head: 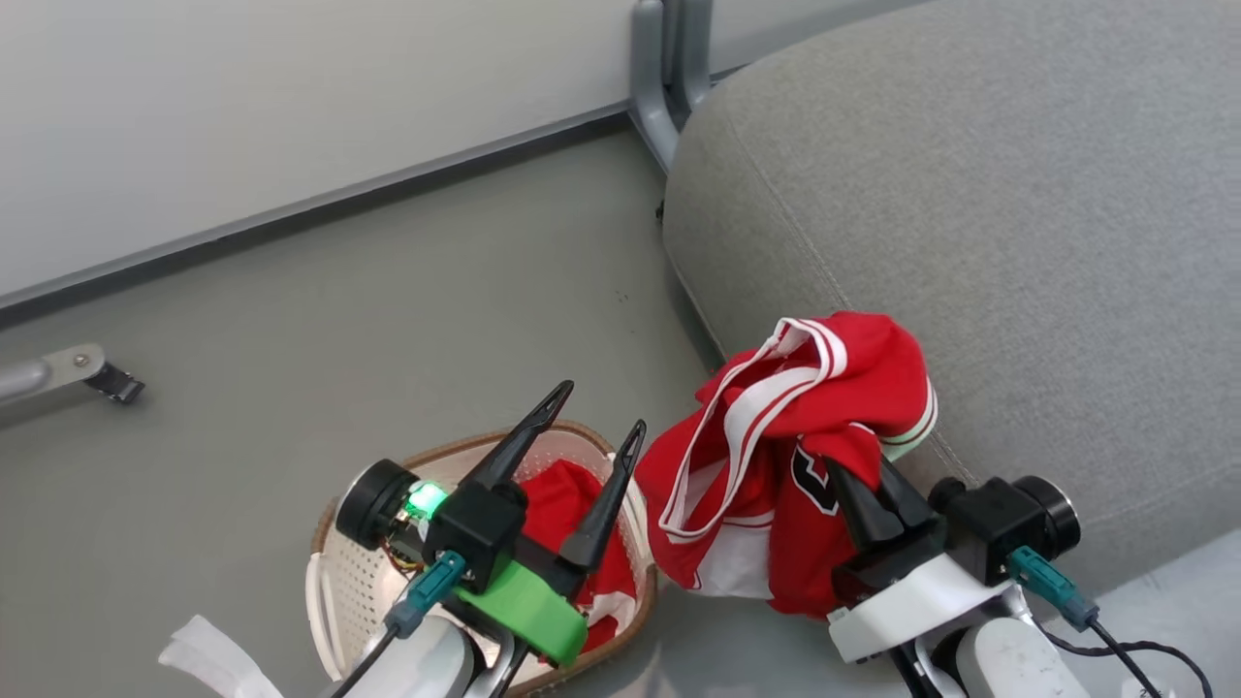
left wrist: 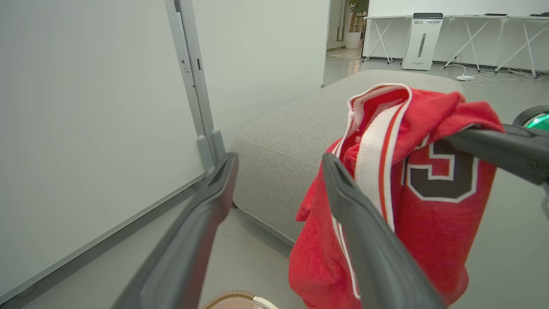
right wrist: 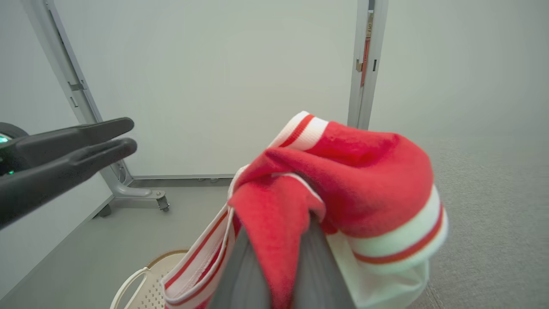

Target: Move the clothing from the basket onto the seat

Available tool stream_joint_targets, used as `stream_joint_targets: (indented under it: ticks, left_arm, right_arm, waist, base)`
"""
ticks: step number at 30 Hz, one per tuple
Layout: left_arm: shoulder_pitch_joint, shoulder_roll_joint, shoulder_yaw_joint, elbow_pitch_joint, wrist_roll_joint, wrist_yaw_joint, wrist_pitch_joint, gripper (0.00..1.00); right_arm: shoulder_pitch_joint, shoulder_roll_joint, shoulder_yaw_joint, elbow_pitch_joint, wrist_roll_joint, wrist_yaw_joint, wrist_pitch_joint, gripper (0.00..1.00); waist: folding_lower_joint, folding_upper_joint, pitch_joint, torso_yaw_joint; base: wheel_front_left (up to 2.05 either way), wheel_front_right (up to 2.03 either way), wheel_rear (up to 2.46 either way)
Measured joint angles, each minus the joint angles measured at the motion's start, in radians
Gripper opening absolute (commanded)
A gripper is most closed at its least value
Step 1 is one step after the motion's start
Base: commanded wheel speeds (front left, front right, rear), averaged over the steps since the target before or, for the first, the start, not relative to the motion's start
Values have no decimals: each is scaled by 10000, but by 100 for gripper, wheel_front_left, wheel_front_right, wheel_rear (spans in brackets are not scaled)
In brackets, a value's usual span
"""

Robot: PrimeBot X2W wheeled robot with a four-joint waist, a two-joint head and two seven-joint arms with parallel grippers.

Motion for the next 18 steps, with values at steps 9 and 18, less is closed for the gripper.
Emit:
stream_joint_targets:
  ticks: [9, 18]
  left_arm:
    - [8, 512, 326, -468, 303, 59, -48, 100]
    - [-403, 880, 263, -894, 539, -138, 136, 100]
  right_arm:
    - [26, -2, -625, -1037, -17, 2, 0, 0]
    - [-1231, -8, -2207, -1496, 430, 0, 0, 0]
  waist:
    - [0, 0, 1017, -917]
    - [0, 0, 2256, -1362]
  base:
    - [0, 0, 0]
    - [0, 0, 0]
